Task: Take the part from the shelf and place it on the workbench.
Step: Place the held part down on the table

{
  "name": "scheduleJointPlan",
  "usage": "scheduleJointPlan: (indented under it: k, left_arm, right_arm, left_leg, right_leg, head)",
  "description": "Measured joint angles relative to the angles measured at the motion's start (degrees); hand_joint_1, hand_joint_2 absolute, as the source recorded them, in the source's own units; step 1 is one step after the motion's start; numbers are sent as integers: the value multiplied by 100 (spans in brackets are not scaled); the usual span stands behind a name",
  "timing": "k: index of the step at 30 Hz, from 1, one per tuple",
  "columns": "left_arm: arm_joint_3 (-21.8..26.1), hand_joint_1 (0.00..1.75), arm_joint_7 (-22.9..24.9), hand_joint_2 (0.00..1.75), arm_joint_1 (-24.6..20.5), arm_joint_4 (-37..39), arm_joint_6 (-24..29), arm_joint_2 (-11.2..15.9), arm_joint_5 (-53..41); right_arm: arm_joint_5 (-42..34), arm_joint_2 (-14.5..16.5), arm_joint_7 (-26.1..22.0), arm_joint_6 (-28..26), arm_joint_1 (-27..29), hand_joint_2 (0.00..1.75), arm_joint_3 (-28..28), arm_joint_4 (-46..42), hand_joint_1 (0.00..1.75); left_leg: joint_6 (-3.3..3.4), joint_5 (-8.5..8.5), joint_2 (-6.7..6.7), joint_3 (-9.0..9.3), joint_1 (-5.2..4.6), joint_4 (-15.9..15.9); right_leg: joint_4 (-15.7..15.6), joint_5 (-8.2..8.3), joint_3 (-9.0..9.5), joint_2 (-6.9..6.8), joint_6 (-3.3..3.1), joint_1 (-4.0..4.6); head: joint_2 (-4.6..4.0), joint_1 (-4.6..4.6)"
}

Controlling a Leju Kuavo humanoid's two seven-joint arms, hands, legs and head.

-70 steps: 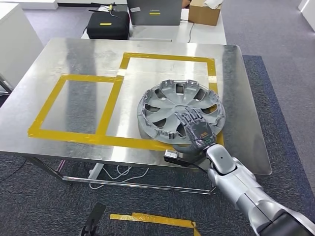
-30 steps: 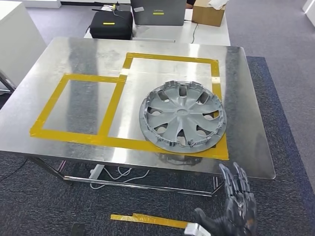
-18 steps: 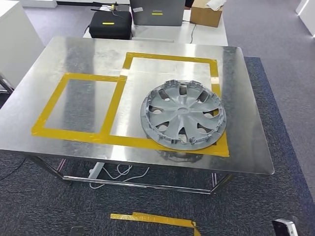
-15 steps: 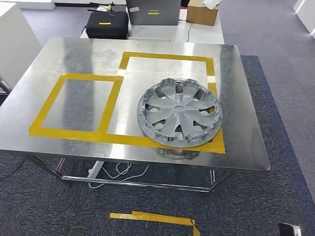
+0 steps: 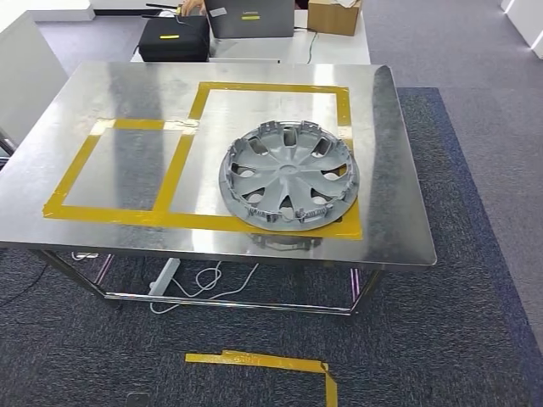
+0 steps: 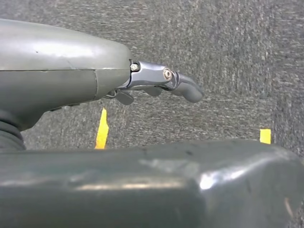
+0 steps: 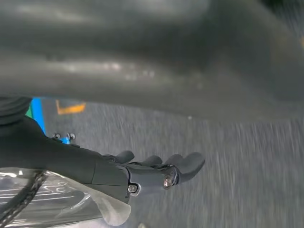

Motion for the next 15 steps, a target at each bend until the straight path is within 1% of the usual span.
scheduleJointPlan:
  k: [1, 2, 3, 4, 5, 6, 7, 8, 9, 10, 11, 12, 13, 14, 15]
  left_arm:
    - [-13, 0, -4, 0, -13, 1, -4, 20, -6]
    - [-22, 0, -9, 0, -21, 1, -4, 36, -10]
    - [-29, 0, -14, 0, -24, 1, -5, 43, -11]
    - [-35, 0, -17, 0, -25, 1, -5, 47, -10]
    - [-37, 0, -19, 0, -27, 2, -5, 45, -10]
    - [-38, 0, -19, 0, -32, 2, -5, 46, -10]
    - [-40, 0, -19, 0, -37, 2, -5, 45, -10]
    - [-42, 0, -20, 0, -40, 2, -5, 48, -10]
    - [-44, 0, -20, 0, -39, 1, -6, 46, -11]
    - [-46, 0, -20, 0, -37, 1, -6, 44, -10]
    - [-49, 0, -20, 0, -35, 1, -7, 41, -10]
    - [-52, 0, -20, 0, -36, 1, -7, 39, -10]
    - [-55, 0, -20, 0, -37, 1, -7, 37, -9]
    - [-60, 0, -20, 0, -40, 1, -7, 35, -9]
    - [-65, 0, -20, 0, -41, 1, -7, 36, -9]
  right_arm:
    - [14, 10, 14, 65, -29, 0, 1, 120, 0]
    - [22, 18, 21, 102, -54, 0, 1, 218, 0]
    - [28, 18, 27, 123, -70, 0, 1, 294, 0]
    - [32, 10, 33, 131, -75, 0, 1, 348, 0]
    - [33, -2, 35, 137, -76, 0, 1, 389, 0]
    - [33, -16, 38, 140, -74, 0, 1, 427, 0]
    - [33, -30, 41, 146, -73, 0, 1, 457, 0]
    - [33, -43, 42, 152, -76, 0, 1, 483, 0]
    - [33, -51, 43, 157, -78, 0, 1, 505, 0]
    - [33, -60, 43, 160, -79, 0, 1, 519, 0]
    - [34, -67, 43, 160, -79, 0, 1, 532, 0]
    - [34, -75, 43, 160, -78, 0, 1, 543, 0]
    - [34, -85, 43, 160, -79, 0, 1, 552, 0]
    - [34, -92, 43, 160, -85, 0, 0, 560, 0]
    - [34, -98, 43, 162, -94, 0, -1, 570, 0]
  left_leg:
    - [57, 38, -17, 204, -35, -341]
    - [93, 46, -32, 312, -65, -546]
    - [97, 55, -33, 328, -79, -619]
    - [98, 106, -30, 293, -78, -653]
    - [109, 168, -14, 258, -65, -687]
    - [135, 239, 1, 207, -46, -721]
    - [153, 313, 16, 142, -26, -750]
    - [166, 371, 28, 77, -19, -748]
    - [175, 427, 37, -7, -19, -736]
    - [165, 481, 49, -93, -17, -715]
    - [153, 534, 61, -187, -12, -687]
    - [133, 585, 71, -295, -3, -646]
    - [108, 628, 76, -403, 10, -596]
    - [76, 665, 79, -501, 20, -531]
    - [45, 695, 80, -592, 23, -460]
  right_leg:
    - [2, 38, -26, -2, 14, 4]
    - [2, 78, -50, -7, 37, -5]
    - [0, 119, -70, -9, 66, -8]
    - [-4, 157, -86, -6, 98, -12]
    - [11, 134, -113, -2, 129, -14]
    - [92, 15, -173, 3, 163, -11]
    - [270, -195, -259, 6, 198, -13]
    - [547, -472, -363, 6, 229, -30]
    - [905, -737, -467, 5, 260, -47]
    - [1242, -899, -529, 3, 289, -63]
    - [1468, -924, -530, 0, 317, -79]
    - [1524, -823, -445, -5, 346, -96]
    - [1375, -647, -263, -12, 374, -115]
    - [1053, -496, 12, -20, 401, -139]
    - [639, -450, 329, -27, 422, -156]
  head:
    - [0, 3]
    - [0, 3]
    - [0, -3]
    - [0, -5]
    - [0, -11]
    - [0, -3]
    - [0, 11]
    - [0, 22]
    - [0, 34]
    - [0, 34]
    - [0, 32]
    - [0, 31]
    - [0, 31]
    - [0, 32]
    - [0, 37]
